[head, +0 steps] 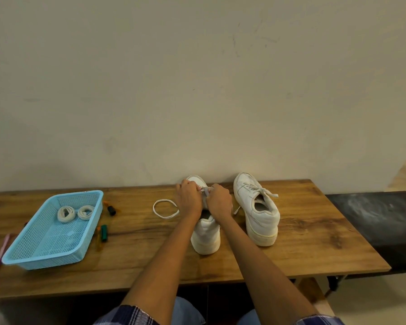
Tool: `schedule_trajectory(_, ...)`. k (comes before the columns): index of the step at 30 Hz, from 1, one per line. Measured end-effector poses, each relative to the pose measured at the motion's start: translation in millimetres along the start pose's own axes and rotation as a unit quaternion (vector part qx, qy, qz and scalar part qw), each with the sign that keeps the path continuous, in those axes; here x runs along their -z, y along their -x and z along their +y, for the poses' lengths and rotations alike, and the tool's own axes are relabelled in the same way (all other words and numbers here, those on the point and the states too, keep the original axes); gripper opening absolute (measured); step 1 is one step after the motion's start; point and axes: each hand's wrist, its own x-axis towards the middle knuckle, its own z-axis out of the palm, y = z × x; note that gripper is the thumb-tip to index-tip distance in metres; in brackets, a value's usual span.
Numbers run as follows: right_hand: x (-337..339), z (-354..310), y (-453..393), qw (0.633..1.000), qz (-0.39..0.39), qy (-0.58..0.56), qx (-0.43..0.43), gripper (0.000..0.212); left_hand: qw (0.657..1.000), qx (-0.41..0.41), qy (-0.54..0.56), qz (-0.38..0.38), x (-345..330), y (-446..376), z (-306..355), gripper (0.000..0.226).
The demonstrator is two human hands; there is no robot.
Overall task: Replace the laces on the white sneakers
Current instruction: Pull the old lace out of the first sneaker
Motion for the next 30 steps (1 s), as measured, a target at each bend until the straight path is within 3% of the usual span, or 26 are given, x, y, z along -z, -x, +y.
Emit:
schedule_trajectory(3,-0.5,-0.1,0.1,1.000,0.002,-0.004,-0.001,0.026,0.995,0.039,0.084,0.042,-2.0,0.4,-0.4,0.013)
schedule_trajectory(6,-2.0,-0.3,0.0,1.000,-0.001,-0.015,-0.007,0.022,0.932,0.246,0.249,0.088,2.8,-1.4,-8.2,0.017)
schedule_trajectory(8,-1.3,-0.5,0.9,1.000,-0.001,-0.016,-0.006,0.021,0.901,0.317,0.281,0.095,5.2,-1.3,-9.4,0.020)
schedule_trajectory(10,-1.6,-0.9,2.0,1.000,0.005,-0.021,-0.006,0.020,0.926,0.265,0.240,0.119,8.8,0.8,-3.8,0.024)
schedule_trajectory(12,-2.4,-1.1,2.3,1.000,0.010,-0.022,-0.007,0.020,0.962,0.146,0.187,0.137,5.4,1.6,-1.1,0.034)
schedule_trajectory(17,-1.8,-0.5,2.7,1.000,0.015,-0.012,0.000,0.021,0.993,-0.002,0.096,0.076,-2.5,-0.1,-3.1,0.025)
schedule_trajectory(25,-1.9,-0.5,1.8,1.000,0.012,-0.008,0.003,0.020,1.000,-0.006,-0.015,0.007,-4.6,-1.7,-2.4,0.020)
schedule_trajectory(28,-2.5,-0.2,1.2,1.000,0.012,0.000,0.009,0.020,0.999,-0.006,-0.038,0.005,-6.2,-3.0,-1.3,0.023)
schedule_trajectory(30,-3.3,0.2,0.8,1.000,0.014,0.005,0.010,0.020,0.999,0.002,0.008,0.037,-5.6,-2.6,-2.5,0.020)
